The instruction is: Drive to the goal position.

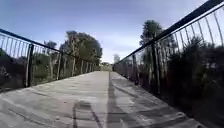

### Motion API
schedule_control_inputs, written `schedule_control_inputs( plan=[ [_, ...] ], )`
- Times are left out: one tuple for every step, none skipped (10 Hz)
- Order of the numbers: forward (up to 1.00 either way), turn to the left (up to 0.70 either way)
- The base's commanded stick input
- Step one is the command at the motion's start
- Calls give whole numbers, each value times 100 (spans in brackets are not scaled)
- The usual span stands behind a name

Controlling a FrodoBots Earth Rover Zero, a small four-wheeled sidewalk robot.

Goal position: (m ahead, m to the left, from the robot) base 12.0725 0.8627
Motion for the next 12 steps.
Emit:
schedule_control_inputs(
  plan=[
    [100,27],
    [100,27],
    [100,0],
    [100,0],
    [100,0],
    [100,0],
    [100,0],
    [100,0],
    [100,0],
    [100,0],
    [100,0],
    [100,0]
  ],
)
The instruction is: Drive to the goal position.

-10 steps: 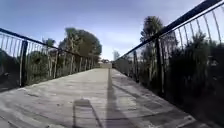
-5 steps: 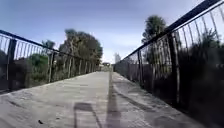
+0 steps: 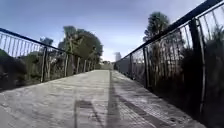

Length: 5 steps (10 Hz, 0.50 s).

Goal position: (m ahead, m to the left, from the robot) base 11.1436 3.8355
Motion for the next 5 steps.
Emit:
schedule_control_inputs(
  plan=[
    [100,0],
    [100,0],
    [100,0],
    [100,0],
    [100,0]
  ],
)
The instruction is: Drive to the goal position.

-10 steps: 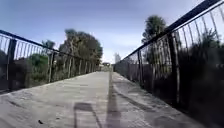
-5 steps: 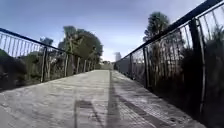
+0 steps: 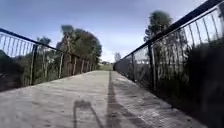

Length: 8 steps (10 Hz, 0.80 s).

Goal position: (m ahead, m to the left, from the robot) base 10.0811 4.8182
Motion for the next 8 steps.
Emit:
schedule_control_inputs(
  plan=[
    [100,0],
    [100,27],
    [100,27],
    [100,27],
    [100,27],
    [100,27],
    [100,0],
    [100,0]
  ],
)
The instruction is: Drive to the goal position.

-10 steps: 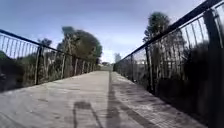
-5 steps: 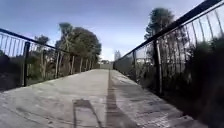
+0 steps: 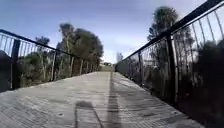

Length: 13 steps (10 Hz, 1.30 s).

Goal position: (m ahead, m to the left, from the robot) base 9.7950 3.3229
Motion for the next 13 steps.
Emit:
schedule_control_inputs(
  plan=[
    [100,0],
    [100,0],
    [100,0],
    [100,0],
    [100,0],
    [100,0],
    [100,0],
    [100,0],
    [100,0],
    [100,0],
    [100,0],
    [100,0],
    [100,0]
  ],
)
